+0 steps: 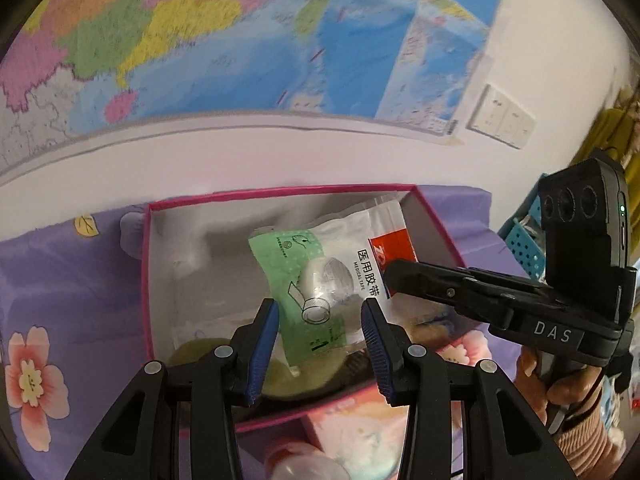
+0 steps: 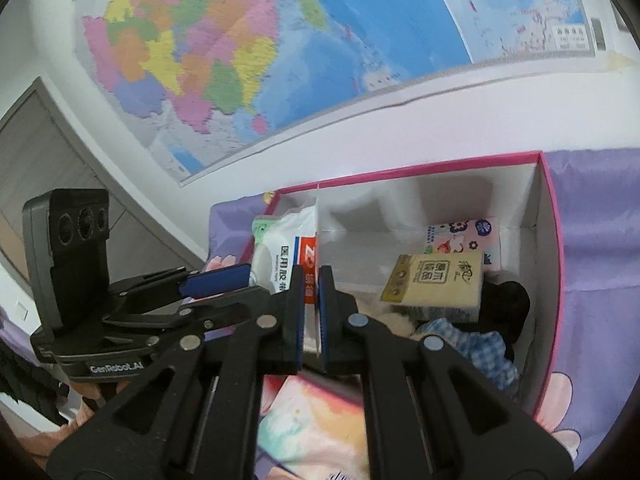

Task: Organize soft objects
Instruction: 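Lift the medical-tape bag into the pink box and release it, then move the left gripper back to the pile toward the pink pouch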

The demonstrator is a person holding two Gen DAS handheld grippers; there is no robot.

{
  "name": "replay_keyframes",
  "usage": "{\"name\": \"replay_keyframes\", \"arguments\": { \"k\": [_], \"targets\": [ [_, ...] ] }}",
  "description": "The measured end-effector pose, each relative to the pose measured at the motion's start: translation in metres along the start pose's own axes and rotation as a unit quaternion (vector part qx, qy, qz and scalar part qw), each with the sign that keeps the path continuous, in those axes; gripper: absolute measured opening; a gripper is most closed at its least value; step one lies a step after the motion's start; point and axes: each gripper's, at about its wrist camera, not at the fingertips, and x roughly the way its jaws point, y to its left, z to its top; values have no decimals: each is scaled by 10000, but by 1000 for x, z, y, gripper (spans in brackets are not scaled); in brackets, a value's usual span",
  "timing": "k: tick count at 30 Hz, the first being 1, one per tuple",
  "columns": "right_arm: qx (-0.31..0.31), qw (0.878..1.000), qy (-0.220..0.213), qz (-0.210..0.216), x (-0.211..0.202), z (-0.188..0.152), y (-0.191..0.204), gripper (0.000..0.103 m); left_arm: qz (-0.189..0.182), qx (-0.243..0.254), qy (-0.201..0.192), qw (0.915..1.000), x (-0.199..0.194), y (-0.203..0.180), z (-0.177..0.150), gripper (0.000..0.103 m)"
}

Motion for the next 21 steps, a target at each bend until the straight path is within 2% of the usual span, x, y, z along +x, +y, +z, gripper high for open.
{"name": "replay_keyframes", "arguments": {
  "k": [7,11,16,21],
  "targets": [
    [186,9993,90,-324,20,4,-14,14,86,-297,114,9995,13,15,2,45],
    [209,9984,42,-521,19,2,-19,19,200,-259,17,9995,8,16,-3,45],
    [146,9979,-114,-618,5,1,-20,20,248,-250,-199,9992,-7,18,-9,45],
    [93,9980,15,-632,8,1,-18,20,267,-183,-443,9985,-25,13,-17,45]
  ]
}}
